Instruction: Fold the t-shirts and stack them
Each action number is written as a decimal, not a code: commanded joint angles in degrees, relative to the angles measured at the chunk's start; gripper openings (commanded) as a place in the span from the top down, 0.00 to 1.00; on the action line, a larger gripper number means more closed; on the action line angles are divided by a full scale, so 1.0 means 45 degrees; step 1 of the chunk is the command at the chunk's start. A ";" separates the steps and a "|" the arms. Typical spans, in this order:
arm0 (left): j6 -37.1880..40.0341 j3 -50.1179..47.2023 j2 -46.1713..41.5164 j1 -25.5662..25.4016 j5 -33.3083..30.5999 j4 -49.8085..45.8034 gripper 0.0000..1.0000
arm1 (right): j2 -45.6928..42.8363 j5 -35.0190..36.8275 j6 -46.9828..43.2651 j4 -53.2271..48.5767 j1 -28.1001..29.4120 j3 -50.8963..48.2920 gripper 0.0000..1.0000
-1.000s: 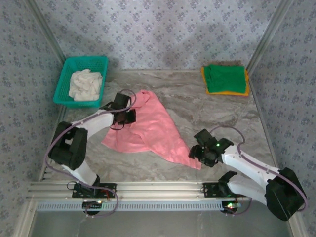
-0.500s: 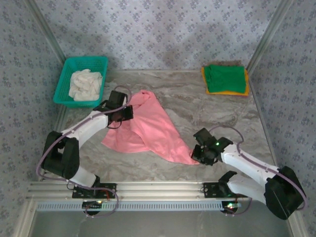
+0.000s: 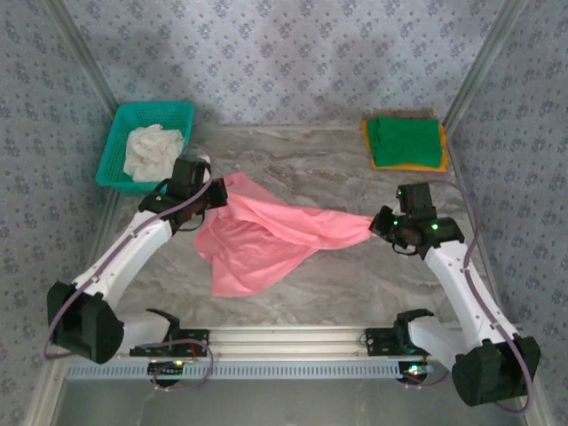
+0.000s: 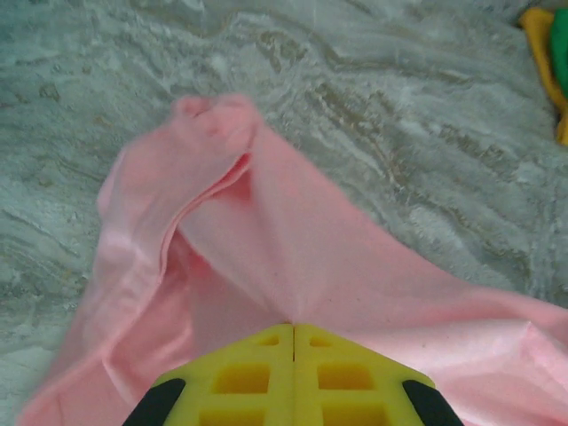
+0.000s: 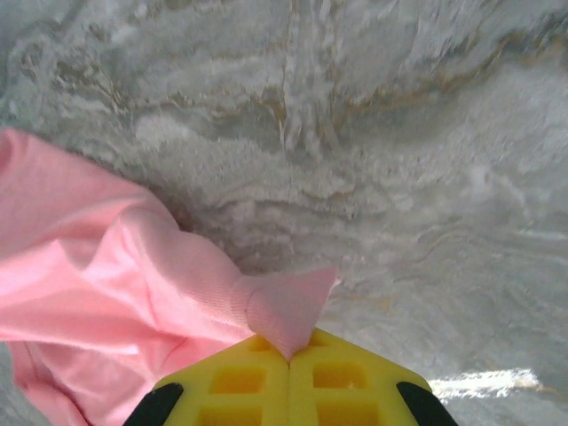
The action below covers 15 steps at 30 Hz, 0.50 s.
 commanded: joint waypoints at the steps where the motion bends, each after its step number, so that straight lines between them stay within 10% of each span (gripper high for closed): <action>1: 0.0133 0.0655 -0.0846 0.0002 -0.0292 -0.0925 1.00 | -0.0497 -0.0304 -0.0753 -0.0674 -0.0499 0.0333 1.00; 15: 0.0339 0.0060 -0.2155 -0.0273 -0.0415 -0.0845 1.00 | -0.1928 -0.1039 0.1118 0.0657 -0.1090 -0.0541 1.00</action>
